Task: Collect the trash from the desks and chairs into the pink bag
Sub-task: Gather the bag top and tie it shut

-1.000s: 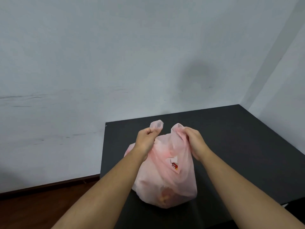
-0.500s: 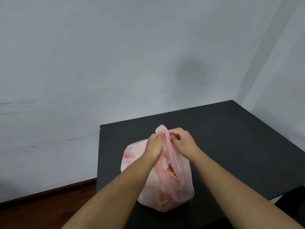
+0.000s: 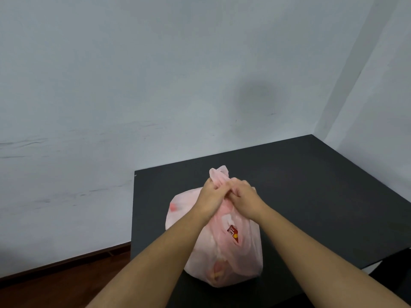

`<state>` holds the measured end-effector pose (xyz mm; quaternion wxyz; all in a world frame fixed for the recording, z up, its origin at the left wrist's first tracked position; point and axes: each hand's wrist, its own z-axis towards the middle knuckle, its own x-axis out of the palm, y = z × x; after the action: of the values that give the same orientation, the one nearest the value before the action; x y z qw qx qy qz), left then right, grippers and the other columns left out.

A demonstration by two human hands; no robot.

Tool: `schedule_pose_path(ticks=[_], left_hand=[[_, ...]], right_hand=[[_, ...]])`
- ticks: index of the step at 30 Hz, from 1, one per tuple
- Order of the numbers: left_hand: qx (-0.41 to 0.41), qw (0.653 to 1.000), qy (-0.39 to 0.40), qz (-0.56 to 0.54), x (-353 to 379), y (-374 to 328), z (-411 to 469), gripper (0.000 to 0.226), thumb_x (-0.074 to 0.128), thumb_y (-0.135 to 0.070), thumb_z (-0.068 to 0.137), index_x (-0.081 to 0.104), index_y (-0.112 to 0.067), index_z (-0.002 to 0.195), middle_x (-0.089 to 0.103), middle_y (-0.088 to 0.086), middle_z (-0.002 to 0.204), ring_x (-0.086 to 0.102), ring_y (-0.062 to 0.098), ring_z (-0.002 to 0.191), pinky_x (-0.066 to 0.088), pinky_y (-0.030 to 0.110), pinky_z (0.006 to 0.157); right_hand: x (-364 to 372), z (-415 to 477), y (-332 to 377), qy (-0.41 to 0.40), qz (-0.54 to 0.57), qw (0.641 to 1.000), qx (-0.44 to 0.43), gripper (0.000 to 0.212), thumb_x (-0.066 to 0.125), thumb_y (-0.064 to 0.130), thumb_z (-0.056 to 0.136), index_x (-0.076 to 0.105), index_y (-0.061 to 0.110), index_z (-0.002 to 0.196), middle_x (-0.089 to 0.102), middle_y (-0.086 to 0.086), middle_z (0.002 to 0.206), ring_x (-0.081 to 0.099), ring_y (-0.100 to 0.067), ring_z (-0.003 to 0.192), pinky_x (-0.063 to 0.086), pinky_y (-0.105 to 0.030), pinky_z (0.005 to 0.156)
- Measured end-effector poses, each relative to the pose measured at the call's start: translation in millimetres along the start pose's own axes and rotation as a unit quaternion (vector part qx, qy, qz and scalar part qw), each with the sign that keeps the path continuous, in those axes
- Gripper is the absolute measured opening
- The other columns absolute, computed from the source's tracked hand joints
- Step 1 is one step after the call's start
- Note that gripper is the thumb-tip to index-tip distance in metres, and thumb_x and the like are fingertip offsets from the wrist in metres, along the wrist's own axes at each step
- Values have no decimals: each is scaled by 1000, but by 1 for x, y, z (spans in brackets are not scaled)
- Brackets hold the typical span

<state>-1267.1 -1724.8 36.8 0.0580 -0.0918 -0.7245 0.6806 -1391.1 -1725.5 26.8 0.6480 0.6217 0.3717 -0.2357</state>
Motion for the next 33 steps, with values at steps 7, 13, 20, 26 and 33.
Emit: schedule_pose_path(ticks=[7, 13, 20, 26, 33], left_hand=[[-80, 990, -98, -59, 0, 2, 9, 44, 28, -33, 104, 70, -20, 106, 67, -1, 115, 64, 10, 101, 48, 27, 93], [-79, 991, -3, -109, -16, -8, -8, 49, 31, -26, 102, 60, -7, 67, 65, -2, 73, 61, 14, 74, 46, 26, 71], [176, 650, 47, 738, -25, 8, -4, 29, 31, -26, 100, 58, -23, 110, 58, -7, 108, 46, 20, 95, 32, 36, 85], [152, 621, -3, 769, -16, 20, -6, 33, 42, -21, 98, 46, -20, 131, 49, -2, 128, 44, 23, 105, 36, 39, 90], [182, 633, 19, 752, -19, 18, -7, 32, 36, -22, 99, 49, -21, 129, 50, -3, 130, 44, 21, 104, 34, 37, 87]], right_hand=[[5, -10, 3, 56, 95, 994, 2, 8, 61, 21, 84, 63, 27, 79, 67, 5, 81, 65, -15, 81, 53, -38, 82], [-5, 1, -24, 25, 184, 980, 70, 23, 55, 12, 87, 72, 15, 71, 67, -1, 73, 59, -16, 69, 47, -32, 68], [-12, 5, -21, 52, 277, 953, 111, 16, 62, 18, 79, 63, 9, 66, 57, -6, 69, 52, -15, 67, 42, -28, 66], [-12, 8, -24, 4, 225, 971, 79, 26, 49, 9, 91, 66, 19, 108, 68, 3, 88, 65, -15, 84, 54, -31, 77], [-5, 13, -20, -28, -70, 997, -23, 40, 48, 30, 96, 44, 36, 135, 69, -4, 89, 65, -17, 79, 57, -33, 78]])
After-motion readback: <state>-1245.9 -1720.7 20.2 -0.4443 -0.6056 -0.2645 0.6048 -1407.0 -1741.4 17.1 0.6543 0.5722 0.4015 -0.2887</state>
